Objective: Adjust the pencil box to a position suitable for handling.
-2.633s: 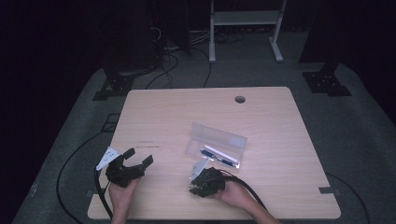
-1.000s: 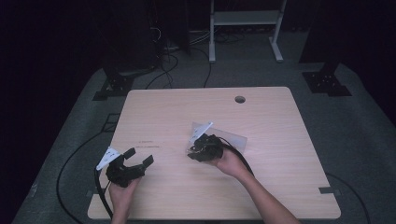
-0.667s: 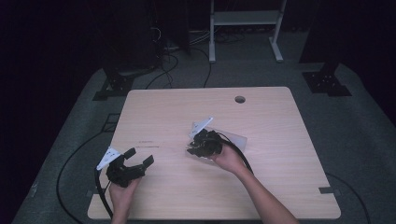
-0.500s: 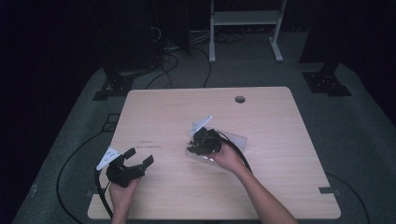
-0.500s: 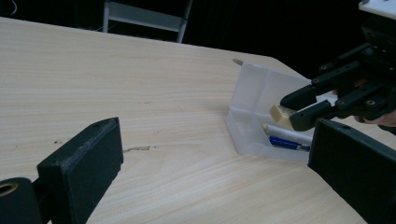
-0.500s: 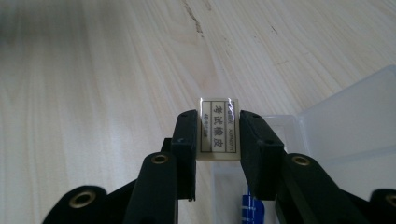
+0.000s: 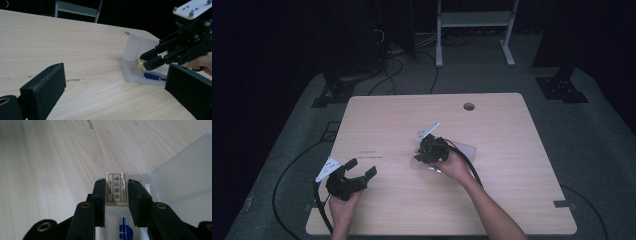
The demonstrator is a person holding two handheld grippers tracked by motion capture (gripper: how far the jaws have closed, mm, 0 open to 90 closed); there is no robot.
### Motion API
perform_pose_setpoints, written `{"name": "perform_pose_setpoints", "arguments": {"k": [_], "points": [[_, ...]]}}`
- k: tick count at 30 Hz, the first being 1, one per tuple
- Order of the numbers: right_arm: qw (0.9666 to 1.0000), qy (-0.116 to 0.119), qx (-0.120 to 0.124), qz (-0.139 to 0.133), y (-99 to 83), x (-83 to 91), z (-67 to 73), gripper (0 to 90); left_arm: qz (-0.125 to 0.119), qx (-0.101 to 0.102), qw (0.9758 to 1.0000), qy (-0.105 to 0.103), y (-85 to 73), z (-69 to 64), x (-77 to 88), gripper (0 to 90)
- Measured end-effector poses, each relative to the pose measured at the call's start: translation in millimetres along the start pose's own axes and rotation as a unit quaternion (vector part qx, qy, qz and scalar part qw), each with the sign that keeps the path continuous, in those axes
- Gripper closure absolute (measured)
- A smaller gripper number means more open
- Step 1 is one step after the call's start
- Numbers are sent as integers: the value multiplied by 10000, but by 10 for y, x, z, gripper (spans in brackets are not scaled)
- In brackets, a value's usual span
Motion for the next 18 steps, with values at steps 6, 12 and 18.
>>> {"name": "perform_pose_setpoints", "arguments": {"k": [6, 12, 18], "points": [[10000, -34, -62, 3, -19, -30, -42, 680, -6, 6, 10000, 5, 2, 3, 5, 21], [10000, -47, -49, 42, -27, -78, -57, 680, -7, 7, 10000, -1, 3, -1, 3, 21], [9999, -47, -81, 77, -41, -118, -75, 679, -2, 4, 10000, 1, 2, 4, 3, 22]]}}
Point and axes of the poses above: each handheld gripper's, and its own axes: x roughly backward along the jaws, y roughly out of its top, z roughly to its left, the point moved 5 cm from there along -x, roughly forward along the jaws, and after that the axes turned 6 degrees about y, right-handed, at the moved point
